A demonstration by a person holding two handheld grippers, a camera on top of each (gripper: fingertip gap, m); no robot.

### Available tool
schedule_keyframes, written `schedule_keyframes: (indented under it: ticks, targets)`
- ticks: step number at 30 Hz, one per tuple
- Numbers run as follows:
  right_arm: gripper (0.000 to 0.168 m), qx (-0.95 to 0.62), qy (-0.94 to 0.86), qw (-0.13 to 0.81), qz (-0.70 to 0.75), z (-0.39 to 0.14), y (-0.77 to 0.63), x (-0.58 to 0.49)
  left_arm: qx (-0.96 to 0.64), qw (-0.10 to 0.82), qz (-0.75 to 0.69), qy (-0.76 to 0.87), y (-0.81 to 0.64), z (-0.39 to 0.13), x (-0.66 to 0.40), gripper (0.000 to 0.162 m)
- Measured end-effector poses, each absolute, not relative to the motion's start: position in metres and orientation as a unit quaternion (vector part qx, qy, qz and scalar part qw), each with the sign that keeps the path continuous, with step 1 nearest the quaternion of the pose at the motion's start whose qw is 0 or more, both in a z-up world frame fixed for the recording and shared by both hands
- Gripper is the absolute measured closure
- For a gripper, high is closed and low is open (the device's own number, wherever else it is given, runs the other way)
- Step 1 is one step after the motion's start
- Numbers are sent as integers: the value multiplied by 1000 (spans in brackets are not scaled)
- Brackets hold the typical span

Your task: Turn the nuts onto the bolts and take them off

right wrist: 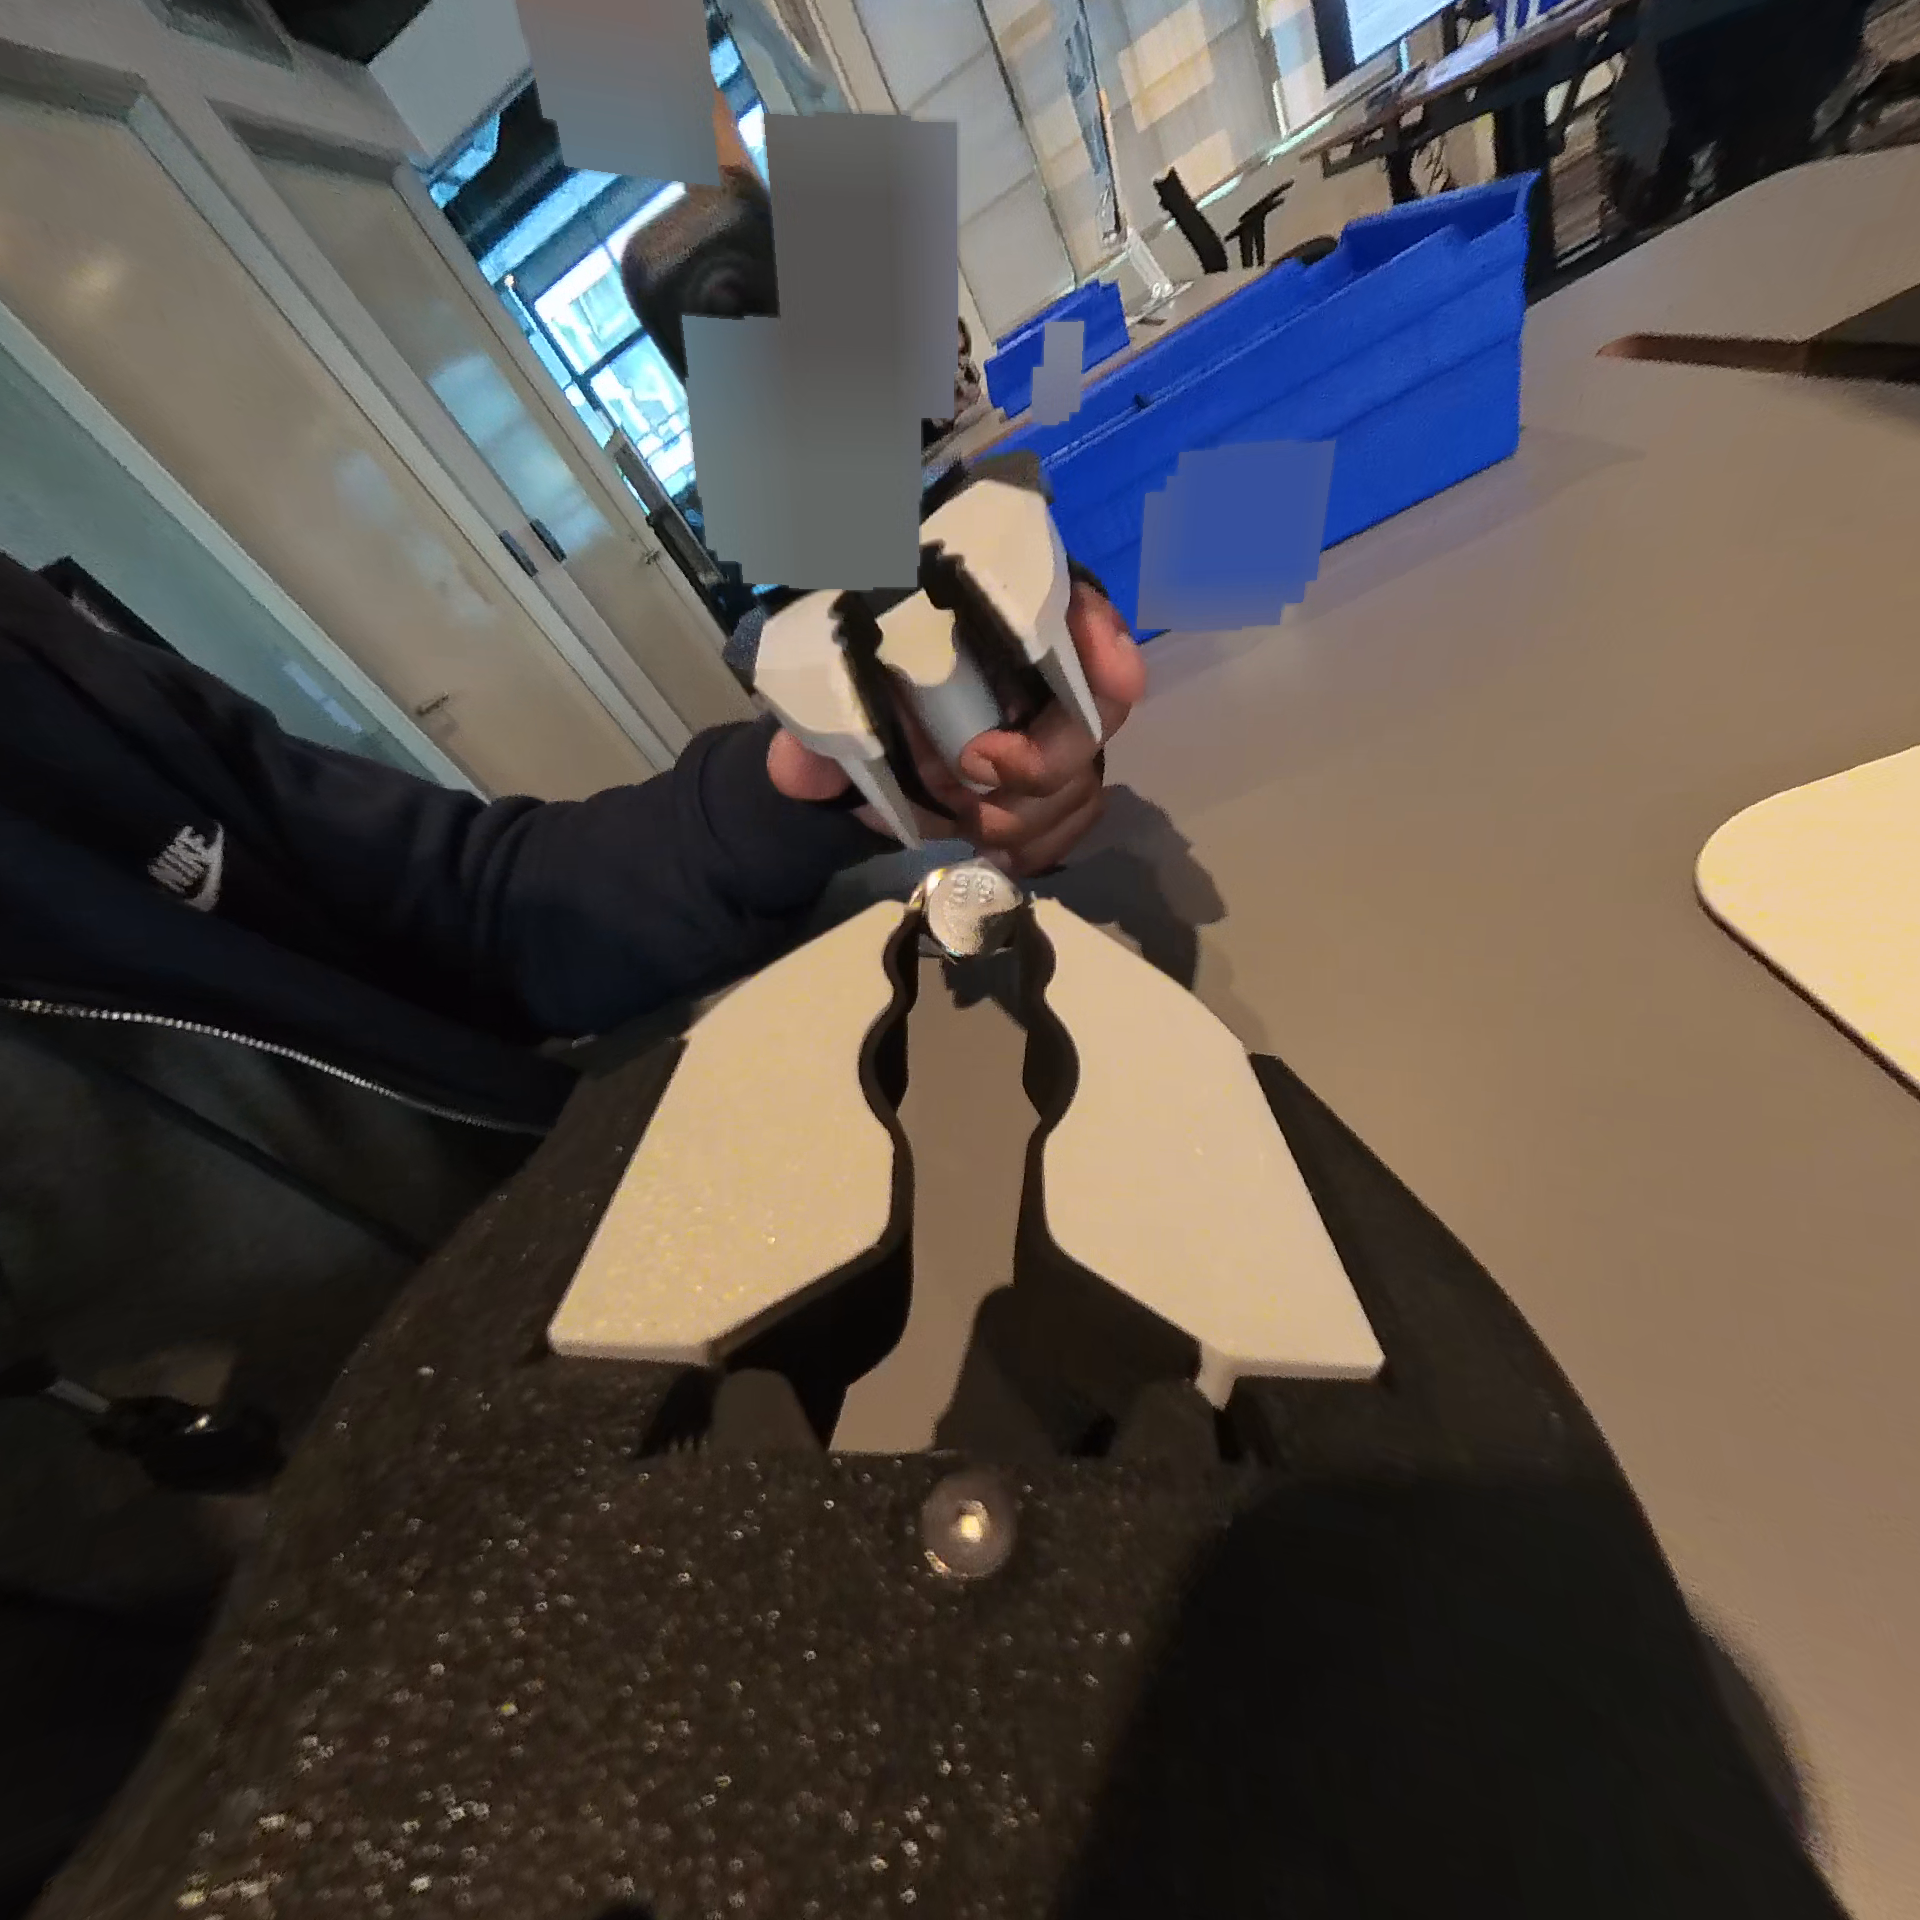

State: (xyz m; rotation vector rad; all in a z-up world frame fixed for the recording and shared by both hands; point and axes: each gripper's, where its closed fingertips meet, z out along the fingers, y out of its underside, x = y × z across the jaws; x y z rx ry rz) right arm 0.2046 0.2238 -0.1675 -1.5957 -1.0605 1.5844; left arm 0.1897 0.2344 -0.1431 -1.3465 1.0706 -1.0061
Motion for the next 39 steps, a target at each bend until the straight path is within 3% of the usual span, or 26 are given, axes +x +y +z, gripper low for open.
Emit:
schedule_keyframes:
  ticks: [13, 20, 30, 33, 39]
  targets:
    - [152, -552, -234, 445, 665, -125, 260, 239, -583, 520, -537, 319, 244, -132, 202, 133]
    - [152, -535, -233, 479, 656, -117, 255, 239, -563, 473, -638, 229, 239, -121, 214, 133]
    - [152, -529, -253, 491, 644, -115, 247, 232, -572, 453, -649, 217, 240, -126, 216, 135]
    - [152, -531, -260, 494, 637, -115, 246, 230, -567, 453, -650, 227, 237, -125, 217, 143]
    - [152, -535, -261, 477, 647, -118, 244, 227, -570, 527, -554, 300, 237, -125, 214, 143]
